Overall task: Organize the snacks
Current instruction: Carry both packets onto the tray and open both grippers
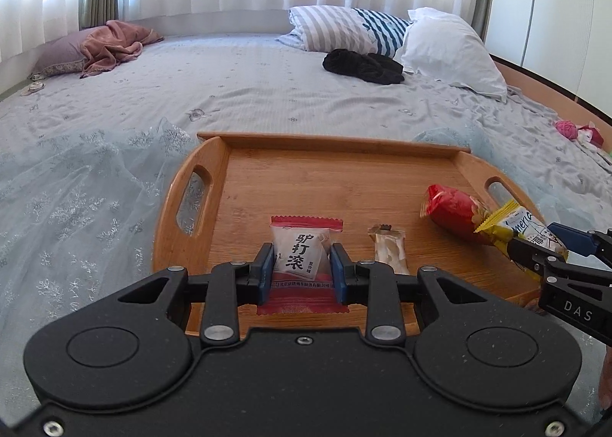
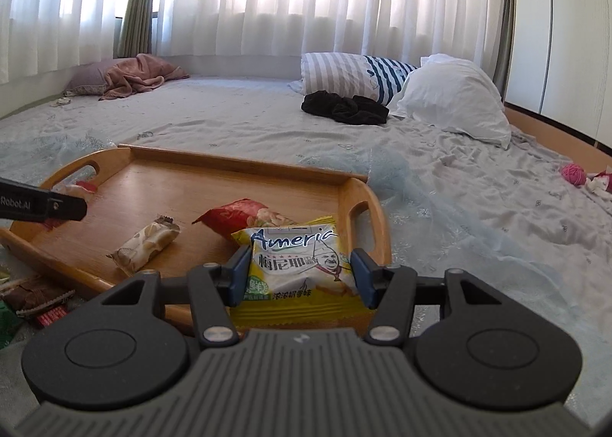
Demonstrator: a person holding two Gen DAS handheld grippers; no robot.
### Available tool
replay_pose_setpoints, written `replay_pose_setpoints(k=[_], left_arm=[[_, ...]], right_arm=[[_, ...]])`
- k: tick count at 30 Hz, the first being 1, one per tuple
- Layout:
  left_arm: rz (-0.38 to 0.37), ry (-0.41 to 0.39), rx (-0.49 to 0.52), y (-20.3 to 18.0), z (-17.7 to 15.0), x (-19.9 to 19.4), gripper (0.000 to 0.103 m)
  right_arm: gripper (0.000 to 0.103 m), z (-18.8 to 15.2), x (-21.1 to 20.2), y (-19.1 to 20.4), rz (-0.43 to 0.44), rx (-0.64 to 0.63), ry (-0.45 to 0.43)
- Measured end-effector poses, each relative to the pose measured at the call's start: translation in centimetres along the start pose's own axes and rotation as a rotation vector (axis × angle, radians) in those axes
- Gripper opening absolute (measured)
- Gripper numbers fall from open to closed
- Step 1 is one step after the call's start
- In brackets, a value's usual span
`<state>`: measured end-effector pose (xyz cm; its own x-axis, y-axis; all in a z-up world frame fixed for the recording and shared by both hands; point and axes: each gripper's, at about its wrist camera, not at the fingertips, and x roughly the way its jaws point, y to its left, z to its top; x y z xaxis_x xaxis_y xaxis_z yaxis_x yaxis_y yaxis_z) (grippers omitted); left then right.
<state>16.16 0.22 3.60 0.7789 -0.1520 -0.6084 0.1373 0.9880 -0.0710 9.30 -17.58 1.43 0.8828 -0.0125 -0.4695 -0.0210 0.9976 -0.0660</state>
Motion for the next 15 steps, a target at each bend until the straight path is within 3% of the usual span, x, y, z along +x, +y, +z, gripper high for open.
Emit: replay_pose_setpoints(k=[5,15], left_arm=[[0.007,0.021,-0.003,0.1,-0.4,1.4,0.029],[0.016,0.032,-0.004,0.1,-1.0,2.4,0.029]], right_arm=[[0.058,-0.1,0.9,-0.3,0.033,0.055,0.025],[0.058,0.0,2.3,-0.8,-0.027,0.064,0.048]])
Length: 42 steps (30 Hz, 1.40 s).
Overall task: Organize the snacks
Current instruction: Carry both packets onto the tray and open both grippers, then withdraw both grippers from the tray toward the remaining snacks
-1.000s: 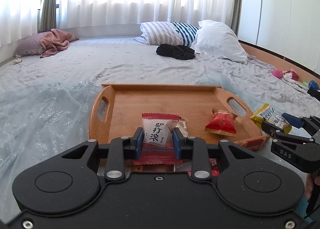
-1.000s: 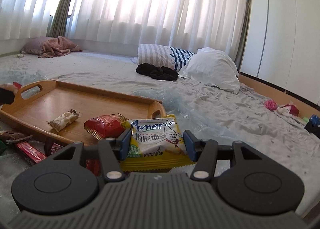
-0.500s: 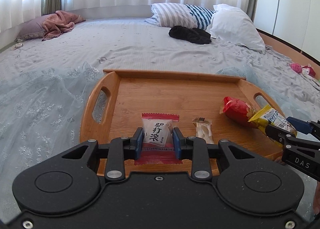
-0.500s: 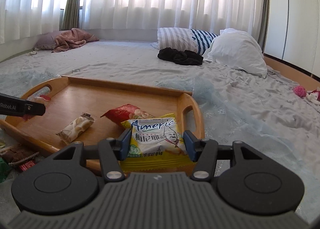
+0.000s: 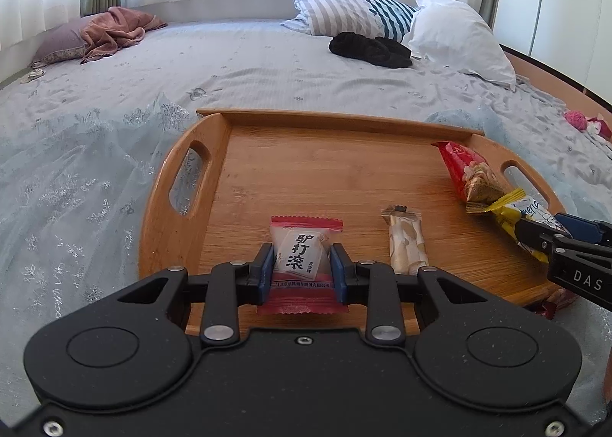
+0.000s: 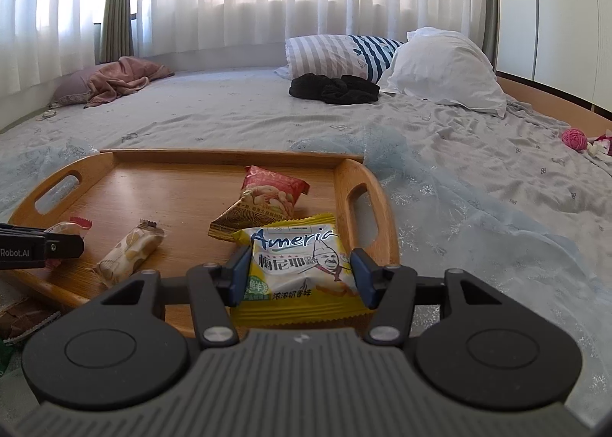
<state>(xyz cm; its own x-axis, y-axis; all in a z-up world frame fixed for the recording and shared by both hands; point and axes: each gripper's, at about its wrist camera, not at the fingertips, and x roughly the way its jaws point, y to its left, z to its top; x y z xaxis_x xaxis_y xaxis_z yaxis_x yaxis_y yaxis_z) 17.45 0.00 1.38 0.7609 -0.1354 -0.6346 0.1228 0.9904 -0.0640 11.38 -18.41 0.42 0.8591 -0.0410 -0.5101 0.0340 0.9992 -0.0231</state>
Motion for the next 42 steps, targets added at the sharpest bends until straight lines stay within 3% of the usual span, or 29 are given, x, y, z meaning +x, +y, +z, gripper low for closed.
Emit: replay_pose_setpoints(k=[5,28,34,42], left_arm=[[0.001,-0.002,0.005,-0.2,0.0,0.0,0.029],[0.007,0.001,0.037,-0.6,-0.1,0.1,0.033],[0.012,-0.006,0.034,-0.4,-0.1,-0.3,0.051],[-0.007,-0.053,0.039,-0.3,-0.6,-3.4,0.083]], right_arm=[[0.058,-0.2,0.8,0.0,0.048,0.026,0.041],[0.062,-0.3,1.0,-0.5,0.090,0.056,0.049],[0.072,-0.3,0.4,-0.3,0.098,0.055,0.044],[0.086,-0.4,-1.1,-0.5,0.108,0.073,0.025]])
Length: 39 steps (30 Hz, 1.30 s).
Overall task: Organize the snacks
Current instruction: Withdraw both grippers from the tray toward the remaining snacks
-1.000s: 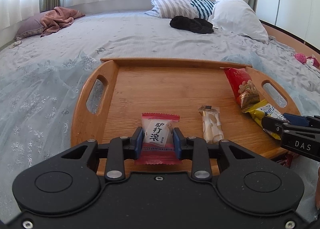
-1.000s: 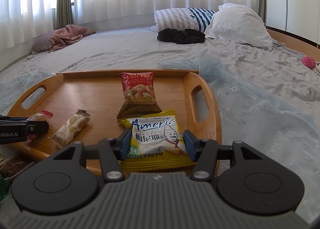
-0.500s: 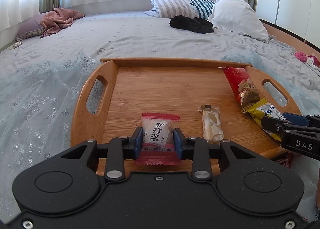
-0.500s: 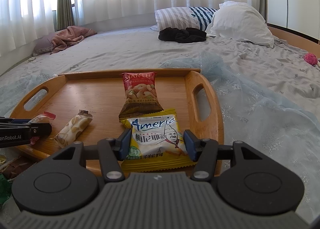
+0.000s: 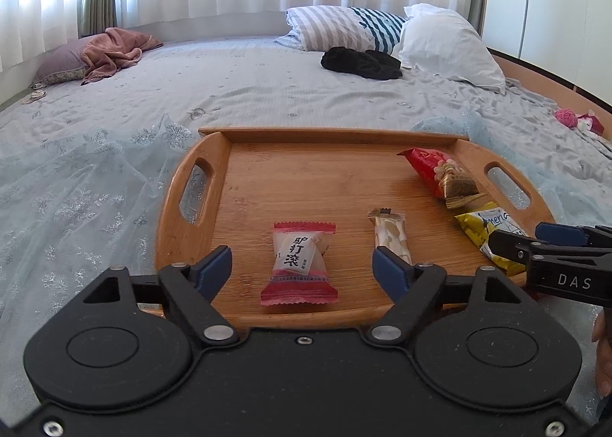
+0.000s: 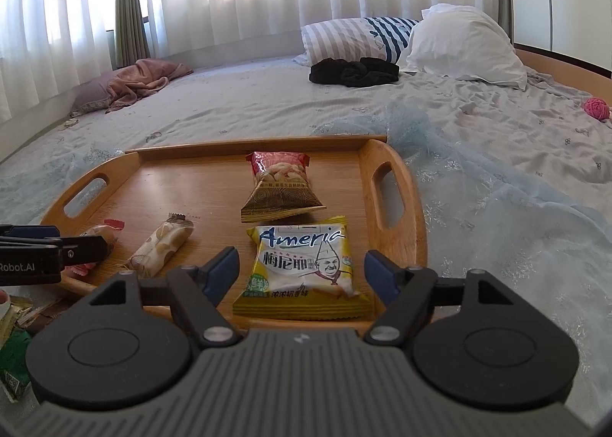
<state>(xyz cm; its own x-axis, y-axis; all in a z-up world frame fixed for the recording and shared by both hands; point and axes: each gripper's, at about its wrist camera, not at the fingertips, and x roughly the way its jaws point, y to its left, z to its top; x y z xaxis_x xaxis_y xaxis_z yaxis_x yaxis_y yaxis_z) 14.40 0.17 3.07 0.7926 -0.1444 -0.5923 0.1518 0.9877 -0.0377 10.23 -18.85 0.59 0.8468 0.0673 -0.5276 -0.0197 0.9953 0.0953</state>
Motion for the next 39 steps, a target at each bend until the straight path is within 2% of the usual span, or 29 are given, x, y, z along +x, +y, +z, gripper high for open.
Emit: replay_pose_setpoints(k=[9,14,22,30,39], left_arm=[[-0.029,-0.047,0.015,-0.6,-1.2,-4.1,0.096],[-0.056,-0.058,-0.002,-0.4,-2.3,-5.7,0.098],[-0.061,-0.046,0.017,-0.9,-4.0,-6.8,0.098],[-0.046,-0.087,0.050,-1.2,-5.1,-8.0,0.103],[-0.030,-0.081,0.056,-1.2,-6.5,-9.0,0.103]], right_arm=[[0.094,-0.4,-2.8,0.8,0.027,-0.022,-0.035],[0.102,-0.8,-4.3,1.5,0.034,-0.051,-0.061],[0.103,-1.6,-5.5,2.5,0.044,-0.072,-0.073],[0.103,-2.3,-6.3,2.6,0.024,-0.081,-0.094],[0.103,-3.8,-7.4,2.1,0.070,-0.052,-0.125]])
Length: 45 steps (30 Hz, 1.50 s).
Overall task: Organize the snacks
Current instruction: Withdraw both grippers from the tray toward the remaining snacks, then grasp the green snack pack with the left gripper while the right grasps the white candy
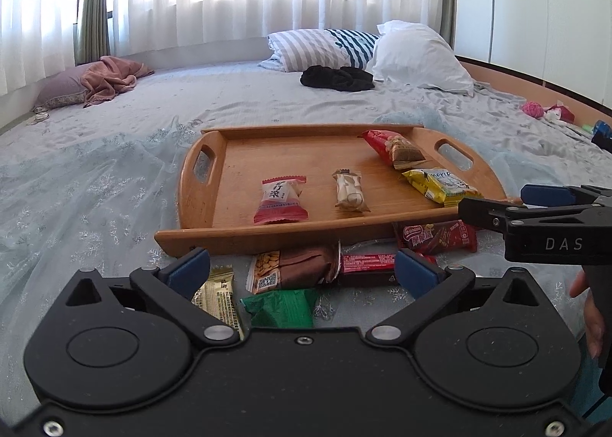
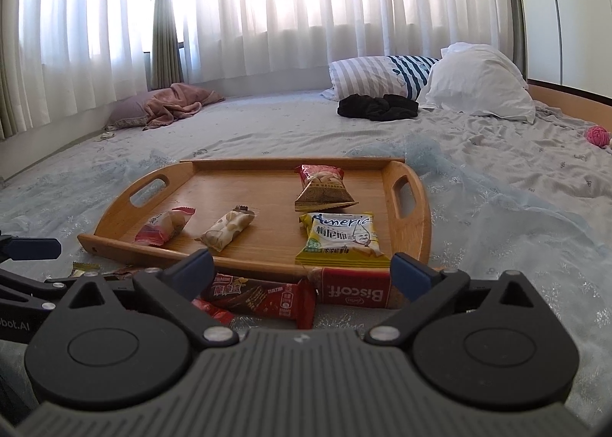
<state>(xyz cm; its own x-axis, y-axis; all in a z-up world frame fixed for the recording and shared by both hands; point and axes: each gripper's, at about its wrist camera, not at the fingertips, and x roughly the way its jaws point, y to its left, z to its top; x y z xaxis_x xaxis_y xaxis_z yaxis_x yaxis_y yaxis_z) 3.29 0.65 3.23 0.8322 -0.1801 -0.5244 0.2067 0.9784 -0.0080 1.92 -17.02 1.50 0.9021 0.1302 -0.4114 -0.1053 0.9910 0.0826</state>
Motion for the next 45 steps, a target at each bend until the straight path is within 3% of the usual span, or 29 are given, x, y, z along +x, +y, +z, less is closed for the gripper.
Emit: replay_pose_setpoints(k=[7,10,12,16,18,21,26,34,45], left_arm=[[-0.005,-0.001,-0.031,0.4,-0.7,-0.7,0.103],[0.029,0.002,-0.033,0.3,-1.1,-1.1,0.102],[0.042,-0.004,-0.014,0.2,-1.4,-1.5,0.095],[-0.002,0.002,-0.028,0.3,-1.7,-2.1,0.086],[-0.020,0.003,-0.029,0.1,-1.8,-2.4,0.074],[-0.031,0.010,-0.027,0.0,-1.8,-2.6,0.065],[-0.009,0.032,-0.027,-0.2,-2.0,-1.8,0.064],[0.001,0.061,-0.044,0.1,-2.3,-0.5,0.056],[0.012,0.098,-0.092,1.1,-2.5,1.3,0.054]], right_arm=[[0.103,-1.4,-1.2,0.7,0.006,-0.040,-0.025],[0.103,-2.1,-1.9,1.1,0.008,-0.071,-0.037],[0.103,-2.6,-2.5,1.3,0.008,-0.077,-0.047],[0.103,-3.7,-3.4,1.4,0.017,-0.067,-0.067],[0.103,-4.3,-3.7,1.6,0.018,-0.063,-0.074],[0.102,-5.0,-4.1,1.8,0.036,-0.060,-0.069],[0.088,-5.9,-4.4,2.7,0.042,-0.105,-0.053],[0.085,-6.3,-5.2,3.8,0.070,-0.156,-0.072],[0.057,-5.5,-3.2,6.4,0.045,-0.193,-0.014]])
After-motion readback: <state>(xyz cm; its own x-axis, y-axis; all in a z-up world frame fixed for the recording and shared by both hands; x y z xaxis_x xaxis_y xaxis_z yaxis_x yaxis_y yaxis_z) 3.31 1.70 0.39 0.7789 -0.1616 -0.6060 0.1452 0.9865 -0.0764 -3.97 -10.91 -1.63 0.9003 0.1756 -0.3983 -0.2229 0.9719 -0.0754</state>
